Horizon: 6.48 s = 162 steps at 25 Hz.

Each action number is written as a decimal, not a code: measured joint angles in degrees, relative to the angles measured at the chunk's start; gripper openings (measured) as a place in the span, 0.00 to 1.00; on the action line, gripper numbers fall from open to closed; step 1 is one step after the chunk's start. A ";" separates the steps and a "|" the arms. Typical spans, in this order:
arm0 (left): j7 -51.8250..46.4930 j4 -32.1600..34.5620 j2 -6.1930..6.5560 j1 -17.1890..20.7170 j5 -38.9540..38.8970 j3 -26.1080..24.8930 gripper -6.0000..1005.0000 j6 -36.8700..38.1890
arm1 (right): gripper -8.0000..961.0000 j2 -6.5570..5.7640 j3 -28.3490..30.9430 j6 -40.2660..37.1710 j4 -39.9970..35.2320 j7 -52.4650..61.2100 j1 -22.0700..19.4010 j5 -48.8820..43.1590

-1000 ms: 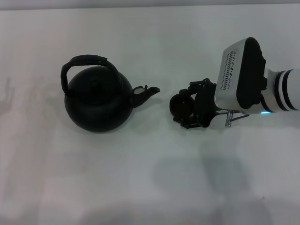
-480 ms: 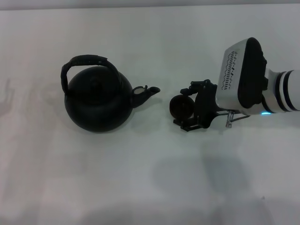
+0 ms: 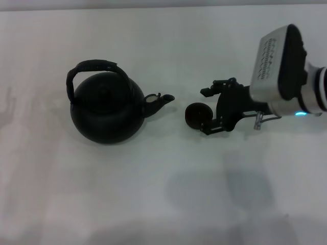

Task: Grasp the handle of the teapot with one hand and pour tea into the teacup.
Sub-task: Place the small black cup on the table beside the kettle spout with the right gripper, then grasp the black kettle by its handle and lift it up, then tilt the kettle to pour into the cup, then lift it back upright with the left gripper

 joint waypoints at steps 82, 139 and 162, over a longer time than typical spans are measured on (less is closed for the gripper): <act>-27.48 8.99 0.79 -3.72 15.69 23.82 0.53 -10.58 | 0.88 -0.26 30.81 11.23 -17.74 -39.63 -8.51 36.75; -98.08 75.41 0.32 -1.26 65.50 32.61 0.16 -34.87 | 0.88 -0.26 30.97 12.26 -20.82 -42.43 -8.64 40.17; -124.62 93.78 0.43 -7.12 101.38 51.28 0.15 -35.47 | 0.88 -0.27 34.48 12.32 -22.32 -42.86 -9.15 44.88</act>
